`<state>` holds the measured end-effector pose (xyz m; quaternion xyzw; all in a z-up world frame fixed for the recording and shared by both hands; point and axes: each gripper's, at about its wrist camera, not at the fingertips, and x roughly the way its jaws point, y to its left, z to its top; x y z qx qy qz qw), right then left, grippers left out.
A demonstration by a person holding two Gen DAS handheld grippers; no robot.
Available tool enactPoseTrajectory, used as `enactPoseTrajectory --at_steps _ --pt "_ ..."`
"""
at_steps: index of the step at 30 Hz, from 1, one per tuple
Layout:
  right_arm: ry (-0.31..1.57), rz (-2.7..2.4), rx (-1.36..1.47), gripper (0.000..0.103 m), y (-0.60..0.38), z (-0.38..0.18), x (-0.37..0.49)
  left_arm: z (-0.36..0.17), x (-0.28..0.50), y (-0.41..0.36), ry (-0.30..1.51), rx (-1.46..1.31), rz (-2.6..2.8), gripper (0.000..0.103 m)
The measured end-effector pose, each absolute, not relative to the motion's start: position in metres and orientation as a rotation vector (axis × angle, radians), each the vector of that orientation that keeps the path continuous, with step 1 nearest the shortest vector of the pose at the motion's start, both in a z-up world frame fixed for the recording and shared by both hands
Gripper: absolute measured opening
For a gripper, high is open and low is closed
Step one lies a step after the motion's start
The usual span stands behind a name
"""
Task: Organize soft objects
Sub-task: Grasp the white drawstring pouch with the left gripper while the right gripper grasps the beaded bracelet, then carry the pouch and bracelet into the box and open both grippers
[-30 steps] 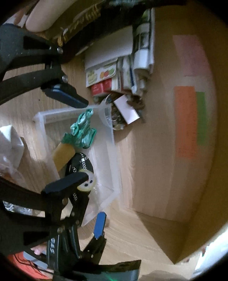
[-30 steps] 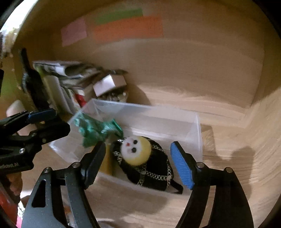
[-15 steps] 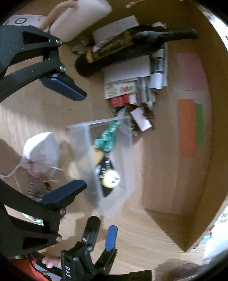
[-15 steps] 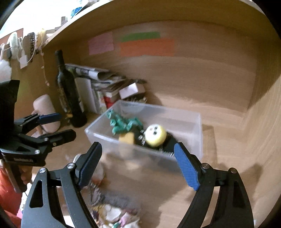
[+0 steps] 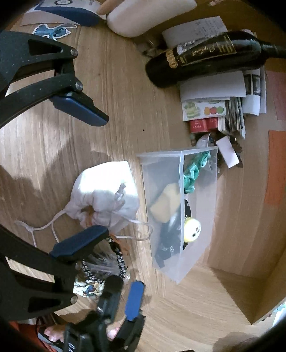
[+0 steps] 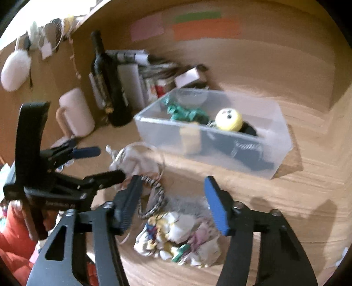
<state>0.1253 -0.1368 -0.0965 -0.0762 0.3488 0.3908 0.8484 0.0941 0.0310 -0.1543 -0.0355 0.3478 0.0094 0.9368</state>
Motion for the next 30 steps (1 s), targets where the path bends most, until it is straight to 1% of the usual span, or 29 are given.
enactPoseTrajectory --at_steps 1,3,4,6,7,9,12,14,16,17,18,20,22,24,27,30 --pt "0.741 0.830 -0.164 0.045 -0.136 -0.099 0.124 -0.155 0.095 0.031 0.712 -0.072 0.016 0.092" --pt "0.754 0.843 -0.167 0.036 -0.133 -0.103 0.124 -0.157 0.100 0.032 0.719 -0.076 0.005 0.092" --pt "0.763 0.849 -0.166 0.033 -0.132 -0.105 0.125 -0.157 0.103 0.032 0.727 -0.082 -0.005 0.092" --pt "0.775 0.855 -0.168 0.022 -0.130 -0.108 0.126 -0.160 0.111 0.034 0.745 -0.100 -0.023 0.092" --pt "0.781 0.856 -0.167 0.020 -0.129 -0.110 0.127 -0.161 0.115 0.034 0.754 -0.106 -0.031 0.092" --pt "0.784 0.860 -0.154 0.012 -0.129 -0.110 0.128 -0.164 0.121 0.035 0.775 -0.117 -0.050 0.092" --pt "0.763 0.855 -0.143 0.011 -0.131 -0.108 0.127 -0.167 0.129 0.031 0.800 -0.118 -0.075 0.092" --pt "0.733 0.849 -0.147 0.010 -0.133 -0.102 0.123 -0.170 0.133 0.026 0.810 -0.106 -0.089 0.086" --pt "0.710 0.839 -0.154 0.010 -0.135 -0.098 0.122 -0.173 0.135 0.021 0.823 -0.102 -0.115 0.069" --pt "0.701 0.833 -0.156 0.010 -0.136 -0.097 0.122 -0.175 0.137 0.018 0.833 -0.102 -0.128 0.064" --pt "0.691 0.826 -0.153 0.010 -0.138 -0.095 0.123 -0.176 0.138 0.017 0.838 -0.104 -0.133 0.054" --pt "0.684 0.812 -0.144 0.010 -0.141 -0.092 0.126 -0.177 0.137 0.016 0.830 -0.109 -0.133 0.050" --pt "0.678 0.799 -0.132 0.010 -0.144 -0.090 0.129 -0.175 0.134 0.017 0.819 -0.114 -0.139 0.036" --pt "0.671 0.790 -0.118 0.010 -0.147 -0.087 0.133 -0.171 0.130 0.019 0.807 -0.124 -0.139 0.028" --pt "0.644 0.766 -0.106 0.010 -0.153 -0.079 0.137 -0.162 0.125 0.025 0.774 -0.134 -0.130 0.024" --pt "0.607 0.731 -0.110 0.010 -0.156 -0.072 0.140 -0.147 0.119 0.030 0.730 -0.142 -0.123 0.024"
